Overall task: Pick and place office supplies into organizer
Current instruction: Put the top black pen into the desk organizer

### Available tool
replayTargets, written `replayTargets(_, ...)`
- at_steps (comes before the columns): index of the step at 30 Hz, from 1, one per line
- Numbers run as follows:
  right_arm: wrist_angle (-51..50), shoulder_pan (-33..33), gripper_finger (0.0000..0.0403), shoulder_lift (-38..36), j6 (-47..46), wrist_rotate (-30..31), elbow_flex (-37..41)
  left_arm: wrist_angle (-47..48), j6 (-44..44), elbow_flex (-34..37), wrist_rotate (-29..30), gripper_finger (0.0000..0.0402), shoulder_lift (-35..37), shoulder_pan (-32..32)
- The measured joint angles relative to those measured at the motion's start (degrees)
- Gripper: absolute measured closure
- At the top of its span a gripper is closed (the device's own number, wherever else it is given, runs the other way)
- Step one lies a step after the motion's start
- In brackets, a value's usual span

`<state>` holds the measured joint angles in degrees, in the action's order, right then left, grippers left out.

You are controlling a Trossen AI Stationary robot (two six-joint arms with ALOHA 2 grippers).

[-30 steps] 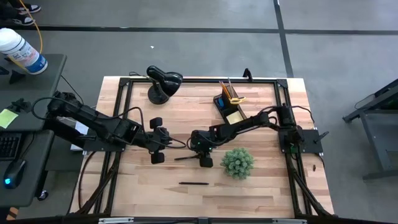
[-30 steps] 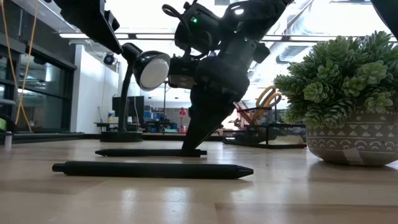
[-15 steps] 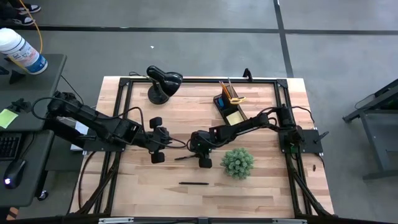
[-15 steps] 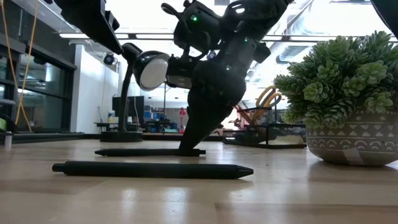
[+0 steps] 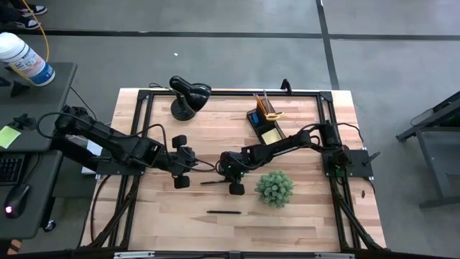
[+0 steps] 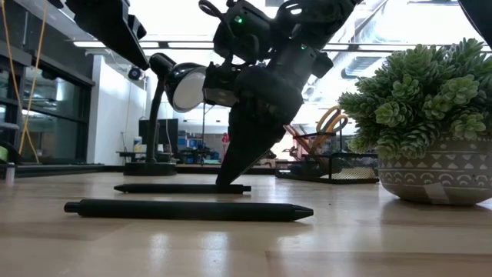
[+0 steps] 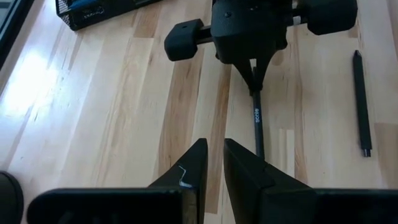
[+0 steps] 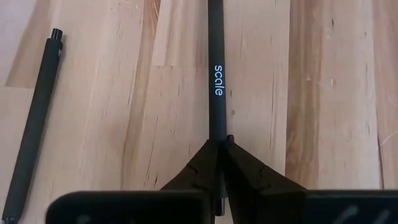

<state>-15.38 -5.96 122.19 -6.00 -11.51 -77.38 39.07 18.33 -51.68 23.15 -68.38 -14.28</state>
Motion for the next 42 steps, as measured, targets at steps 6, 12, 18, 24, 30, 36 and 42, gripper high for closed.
replayTargets(6, -0.62, 0.0, 0.0369, 0.0, 0.03, 0.03, 0.02, 0.0, 0.0, 0.0, 0.05, 0.036, 0.0, 0.0)
replayTargets(12, -1.35, -0.01, 0.0348, 0.03, 0.04, 0.13, 0.51, 0.02, 0.0, 0.0, 0.65, 0.036, -0.01, 0.0)
replayTargets(18, -1.28, -0.04, 0.0331, 1.54, -1.11, 0.01, 0.55, 0.03, 0.0, 0.0, 0.88, 0.036, -0.02, 0.0)
replayTargets(24, -1.05, -0.04, 0.0328, 2.43, -1.31, -0.7, 0.5, 0.06, 0.01, 0.0, 0.9, 0.036, -0.02, 0.0)
replayTargets(30, -1.05, -0.07, 0.0319, 2.43, 0.31, -1.43, 0.5, 0.07, 0.0, 0.0, 1.23, 0.036, -0.02, 0.0)
replayTargets(36, -1.17, -0.37, 0.0297, 2.43, 0.17, 0.51, 0.5, 0.07, 0.02, 0.0, 1.82, 0.036, -0.02, 0.0)
replayTargets(42, -1.26, -2.89, 0.0302, 2.4, 1.15, 9.3, 0.48, 0.07, 0.13, 0.0, 1.97, 0.036, -0.02, 0.0)
